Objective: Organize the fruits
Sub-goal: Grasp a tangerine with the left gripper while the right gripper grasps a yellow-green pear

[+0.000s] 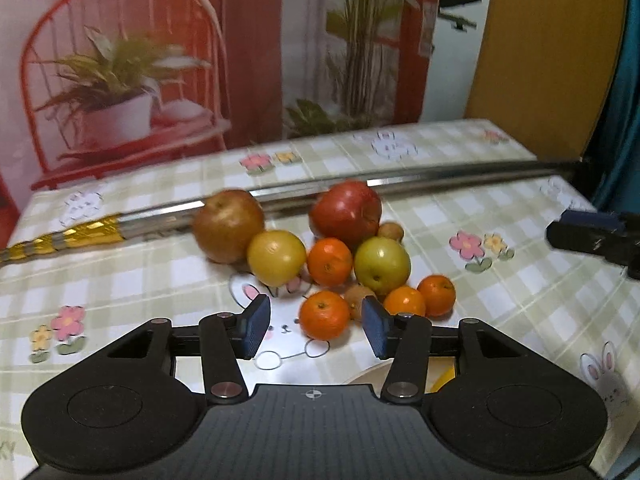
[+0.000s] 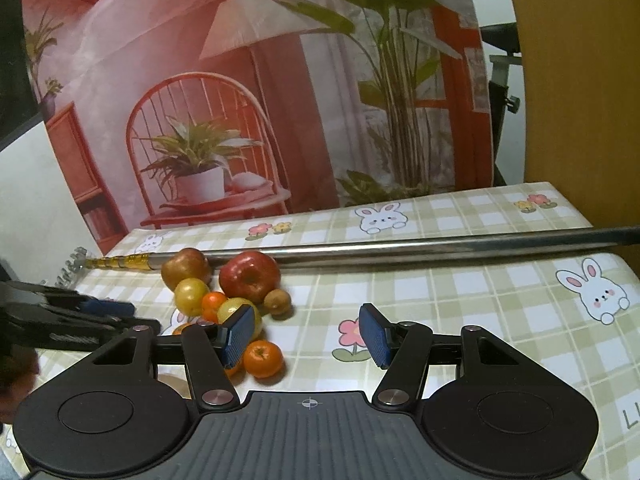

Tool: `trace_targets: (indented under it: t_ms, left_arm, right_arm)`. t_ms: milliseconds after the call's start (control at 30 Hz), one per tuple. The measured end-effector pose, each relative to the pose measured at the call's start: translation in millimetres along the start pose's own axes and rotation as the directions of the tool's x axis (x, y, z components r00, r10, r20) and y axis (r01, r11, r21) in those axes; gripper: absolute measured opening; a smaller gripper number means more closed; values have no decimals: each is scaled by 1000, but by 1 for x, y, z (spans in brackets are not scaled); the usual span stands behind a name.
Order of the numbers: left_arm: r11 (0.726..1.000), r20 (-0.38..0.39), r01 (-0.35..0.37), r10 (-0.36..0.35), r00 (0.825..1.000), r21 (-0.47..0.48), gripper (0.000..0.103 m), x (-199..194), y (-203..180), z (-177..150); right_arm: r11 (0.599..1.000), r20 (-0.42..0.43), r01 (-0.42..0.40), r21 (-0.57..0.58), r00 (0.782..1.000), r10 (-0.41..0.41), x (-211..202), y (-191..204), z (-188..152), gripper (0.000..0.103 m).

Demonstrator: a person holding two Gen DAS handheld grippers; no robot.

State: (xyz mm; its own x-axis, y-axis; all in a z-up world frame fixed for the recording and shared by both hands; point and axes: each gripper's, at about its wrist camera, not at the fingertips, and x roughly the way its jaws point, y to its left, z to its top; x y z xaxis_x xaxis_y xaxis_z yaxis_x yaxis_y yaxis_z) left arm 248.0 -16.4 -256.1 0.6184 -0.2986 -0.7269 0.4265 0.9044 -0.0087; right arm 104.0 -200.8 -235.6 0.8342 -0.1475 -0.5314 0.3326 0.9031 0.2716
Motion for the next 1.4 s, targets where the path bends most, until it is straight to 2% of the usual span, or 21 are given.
trace_targets:
  t_ms: [267,467,567,733,967,1100,1267,1400]
  left_arm:
    - [999,-71,12,-14,997,-31,52,38,5,-1]
    - [998,-78,27,-31,996,-49,47,47,9,-1]
    - [998,-76,51,-55,996,-48,38,49,8,-1]
    - [999,-64,31,-33,997,-22,38,46,5,-5]
    - [999,-30,12,-13,999,-34,38,17,13,-13]
    - [996,-19,-5,4,1000,-86,38,-10,22,-19]
    - [987,18,-13,16,1000,-159,38,-44,29,-33]
    - [980,46,-9,19,999,-198,38,-62,30,-43]
  right_arm:
    - [1000,-16,-10,24,1000,10,7,-5,-1,55]
    - [1000,-27,-14,27,1000,14,12,-5,-4,55]
    - [999,-33,-14,30,999,15,13,-6,-5,55]
    - [999,-44,-18,37,999,19,16,-7,-6,55]
    - [999,-68,-52,-1,996,51,26,-3,-4,54]
    - [995,-90,-88,-56,992,82,42,8,4,53]
    - [974,-104,-138,-180,987,120,67,33,16,52]
    - [957,-139,-178,-230,979,149,94,50,19,46]
